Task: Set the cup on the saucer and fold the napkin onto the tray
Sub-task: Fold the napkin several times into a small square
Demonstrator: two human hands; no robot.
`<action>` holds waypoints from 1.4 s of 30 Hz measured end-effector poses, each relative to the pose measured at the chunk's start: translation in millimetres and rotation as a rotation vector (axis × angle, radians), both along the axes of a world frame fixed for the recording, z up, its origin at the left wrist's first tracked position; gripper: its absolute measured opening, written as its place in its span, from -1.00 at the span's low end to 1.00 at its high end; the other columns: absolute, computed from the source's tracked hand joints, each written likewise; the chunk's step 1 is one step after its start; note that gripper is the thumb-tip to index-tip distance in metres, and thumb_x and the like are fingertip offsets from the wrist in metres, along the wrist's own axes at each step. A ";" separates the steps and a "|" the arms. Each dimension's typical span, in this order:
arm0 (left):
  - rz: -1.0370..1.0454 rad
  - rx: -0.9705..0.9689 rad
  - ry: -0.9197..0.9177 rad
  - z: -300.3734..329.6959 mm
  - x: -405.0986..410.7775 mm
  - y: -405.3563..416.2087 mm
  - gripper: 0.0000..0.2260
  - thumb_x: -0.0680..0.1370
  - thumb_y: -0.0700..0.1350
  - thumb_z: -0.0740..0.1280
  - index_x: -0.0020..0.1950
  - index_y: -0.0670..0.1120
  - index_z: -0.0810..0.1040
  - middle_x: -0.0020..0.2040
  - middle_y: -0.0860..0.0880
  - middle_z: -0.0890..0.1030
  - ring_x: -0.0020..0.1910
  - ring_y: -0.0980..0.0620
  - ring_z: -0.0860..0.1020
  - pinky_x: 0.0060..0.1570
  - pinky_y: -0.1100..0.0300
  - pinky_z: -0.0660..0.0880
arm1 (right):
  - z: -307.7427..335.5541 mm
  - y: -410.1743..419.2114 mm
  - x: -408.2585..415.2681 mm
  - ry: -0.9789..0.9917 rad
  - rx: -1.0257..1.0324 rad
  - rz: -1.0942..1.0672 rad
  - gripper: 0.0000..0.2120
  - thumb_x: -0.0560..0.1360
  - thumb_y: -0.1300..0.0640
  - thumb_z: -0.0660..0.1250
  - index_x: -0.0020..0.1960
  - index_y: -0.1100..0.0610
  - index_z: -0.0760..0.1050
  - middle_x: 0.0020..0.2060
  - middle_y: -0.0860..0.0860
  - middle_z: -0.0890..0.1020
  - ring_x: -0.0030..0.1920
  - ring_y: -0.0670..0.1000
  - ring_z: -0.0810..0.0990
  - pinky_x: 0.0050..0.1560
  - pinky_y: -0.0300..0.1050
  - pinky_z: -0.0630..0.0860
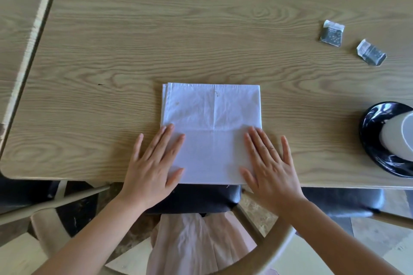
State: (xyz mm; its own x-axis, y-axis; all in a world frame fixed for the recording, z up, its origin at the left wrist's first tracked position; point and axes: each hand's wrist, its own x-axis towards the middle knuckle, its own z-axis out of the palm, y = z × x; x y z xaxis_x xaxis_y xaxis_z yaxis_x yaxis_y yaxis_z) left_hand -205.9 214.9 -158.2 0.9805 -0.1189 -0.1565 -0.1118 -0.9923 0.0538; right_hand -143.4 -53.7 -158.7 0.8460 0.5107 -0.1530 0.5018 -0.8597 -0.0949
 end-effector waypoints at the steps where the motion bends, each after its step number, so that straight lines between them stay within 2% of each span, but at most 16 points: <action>1: -0.013 0.002 0.005 0.1 -0.4 1.4 -0.36 0.50 0.21 0.08 0.51 -0.02 0.06 0.53 -0.11 0.09 0.51 0.00 0.05 0.42 -0.19 0.04 | 0.3 -0.5 0.0 -0.001 -0.004 0.006 -0.35 0.52 -0.18 -0.02 0.49 0.14 0.02 0.48 0.07 0.16 0.48 0.01 0.08 0.44 0.20 -0.03; 5: -0.122 0.021 0.036 3.0 -0.9 12.7 -0.18 0.38 0.40 0.12 0.52 -0.01 0.04 0.54 -0.14 0.03 0.52 -0.03 0.02 0.40 -0.25 -0.01 | 1.4 -2.8 0.9 0.012 -0.003 0.052 -0.16 0.40 -0.35 0.06 0.49 0.16 0.03 0.49 0.10 0.10 0.49 0.01 0.03 0.41 0.30 -0.02; 9: -0.246 0.045 0.047 9.4 0.1 29.5 -0.17 0.34 0.33 0.26 0.51 -0.01 0.11 0.53 -0.16 0.09 0.51 -0.05 0.08 0.34 -0.21 0.10 | 3.3 -9.6 2.8 0.023 -0.017 0.165 -0.02 0.25 -0.38 0.24 0.49 0.12 0.06 0.49 0.13 0.10 0.49 0.06 0.05 0.38 0.39 -0.01; 12: -0.308 -0.001 0.031 14.9 -1.6 38.3 -0.23 0.29 0.15 0.38 0.45 -0.04 0.27 0.49 -0.12 0.22 0.46 -0.03 0.20 0.23 -0.09 0.19 | 5.9 -21.2 7.2 -0.022 0.006 0.255 -0.10 0.26 -0.26 0.37 0.46 0.07 0.16 0.47 0.12 0.20 0.47 0.07 0.15 0.35 0.39 0.07; 16: -0.265 -0.191 -0.093 20.1 -6.0 41.2 -0.54 0.44 -0.01 0.25 0.33 -0.05 0.45 0.38 0.02 0.40 0.34 0.10 0.38 0.12 0.04 0.23 | 7.4 -35.8 11.6 -0.056 0.139 0.346 -0.23 0.24 -0.13 0.44 0.39 0.06 0.31 0.40 0.11 0.34 0.41 0.04 0.28 0.29 0.35 0.21; 20: -0.195 -0.260 -0.194 16.1 -7.1 34.5 -0.66 0.46 -0.18 0.20 0.20 -0.09 0.56 0.28 0.05 0.51 0.27 0.10 0.45 0.09 0.10 0.25 | 9.2 -38.1 14.1 -0.074 0.249 0.343 -0.43 0.25 0.05 0.48 0.25 0.08 0.50 0.30 0.09 0.48 0.31 0.01 0.35 0.26 0.21 0.23; 23: -0.080 -0.337 -0.262 10.7 -7.2 28.3 -0.74 0.42 -0.23 0.27 0.07 -0.09 0.61 0.20 0.07 0.57 0.20 0.13 0.51 0.07 0.11 0.27 | 8.4 -31.5 15.1 -0.115 0.375 0.253 -0.62 0.30 0.24 0.42 0.12 0.10 0.59 0.18 0.07 0.59 0.20 0.02 0.46 0.15 0.15 0.33; 25: 0.020 -0.406 -0.327 8.0 -5.6 24.0 -0.76 0.42 -0.27 0.23 0.00 -0.09 0.60 0.14 0.10 0.59 0.14 0.15 0.53 0.05 0.09 0.29 | 5.7 -27.0 13.7 -0.101 0.503 0.151 -0.74 0.36 0.28 0.38 0.03 0.13 0.63 0.10 0.03 0.63 0.15 0.00 0.52 0.10 0.13 0.37; 27: 0.122 -0.449 -0.404 6.0 -1.9 16.4 -0.75 0.39 -0.33 0.23 -0.04 -0.11 0.59 0.01 0.05 0.65 0.03 0.15 0.54 0.02 0.11 0.32 | 4.2 -21.6 11.8 -0.066 0.632 0.016 -0.81 0.41 0.27 0.32 -0.02 0.16 0.63 0.04 -0.02 0.64 0.09 -0.04 0.53 0.09 0.10 0.36; 29: 0.240 -0.455 -0.500 6.4 3.0 6.5 -0.87 0.44 -0.27 0.23 -0.13 -0.17 0.56 -0.27 -0.07 0.65 -0.18 0.06 0.50 -0.07 0.18 0.30 | 3.2 -13.3 10.2 -0.087 0.698 -0.117 -0.80 0.36 0.35 0.30 -0.08 0.20 0.61 -0.10 -0.06 0.63 -0.05 -0.08 0.51 0.04 0.00 0.34; 30: 0.326 -0.465 -0.522 7.5 6.4 0.5 -0.87 0.48 -0.21 0.23 -0.19 -0.21 0.54 -0.39 -0.10 0.59 -0.30 0.01 0.46 -0.14 0.21 0.27 | 3.3 -8.2 9.7 -0.111 0.712 -0.179 -0.81 0.31 0.41 0.29 -0.15 0.23 0.59 -0.21 -0.04 0.62 -0.15 -0.08 0.46 -0.02 -0.04 0.33; 32: 0.498 -0.502 -0.525 8.1 13.0 -11.3 -0.74 0.52 -0.12 0.22 -0.29 -0.24 0.52 -0.49 -0.11 0.48 -0.44 -0.03 0.38 -0.23 0.26 0.20 | 6.2 3.0 10.9 -0.129 0.739 -0.323 -0.90 0.32 0.41 0.30 -0.32 0.27 0.48 -0.44 0.04 0.52 -0.31 -0.09 0.32 -0.18 -0.03 0.34; 34: 0.602 -0.517 -0.550 6.7 19.4 -20.4 -0.72 0.52 -0.11 0.22 -0.30 -0.25 0.50 -0.49 -0.14 0.46 -0.46 -0.08 0.37 -0.26 0.24 0.17 | 9.7 13.3 15.8 -0.105 0.772 -0.496 -0.78 0.40 0.24 0.33 -0.39 0.27 0.41 -0.52 0.04 0.43 -0.35 -0.05 0.28 -0.27 -0.03 0.33; 36: 0.668 -0.494 -0.557 5.1 24.7 -26.4 -0.75 0.52 -0.12 0.24 -0.27 -0.26 0.51 -0.45 -0.15 0.49 -0.41 -0.13 0.43 -0.22 0.19 0.20 | 11.1 18.6 20.2 -0.095 0.807 -0.596 -0.78 0.41 0.11 0.35 -0.34 0.21 0.48 -0.50 -0.09 0.42 -0.36 -0.08 0.33 -0.20 -0.04 0.33; 39: 0.714 -0.446 -0.545 3.3 29.1 -30.7 -0.84 0.50 -0.19 0.34 -0.22 -0.25 0.55 -0.39 -0.11 0.57 -0.28 -0.17 0.49 -0.11 0.11 0.29 | 8.5 22.5 24.0 -0.095 0.767 -0.675 -0.82 0.42 0.09 0.41 -0.30 0.15 0.53 -0.46 -0.22 0.39 -0.28 0.03 0.43 -0.07 -0.07 0.19; 42: 0.738 -0.445 -0.509 3.0 32.5 -32.9 -0.87 0.51 -0.20 0.34 -0.19 -0.25 0.56 -0.38 -0.12 0.57 -0.29 -0.21 0.50 -0.10 0.02 0.35 | 5.7 25.2 27.2 -0.110 0.687 -0.701 -0.82 0.43 0.08 0.41 -0.29 0.14 0.54 -0.44 -0.22 0.41 -0.24 0.04 0.43 -0.08 -0.15 0.10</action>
State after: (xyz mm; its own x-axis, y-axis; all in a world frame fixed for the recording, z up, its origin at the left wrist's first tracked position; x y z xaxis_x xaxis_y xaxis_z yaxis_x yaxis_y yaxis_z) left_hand -173.4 181.9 -155.1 0.7702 0.6009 0.2137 0.4111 -0.7240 0.5540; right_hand -116.1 -28.5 -153.0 0.9827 -0.1636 0.0867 -0.0643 -0.7409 -0.6685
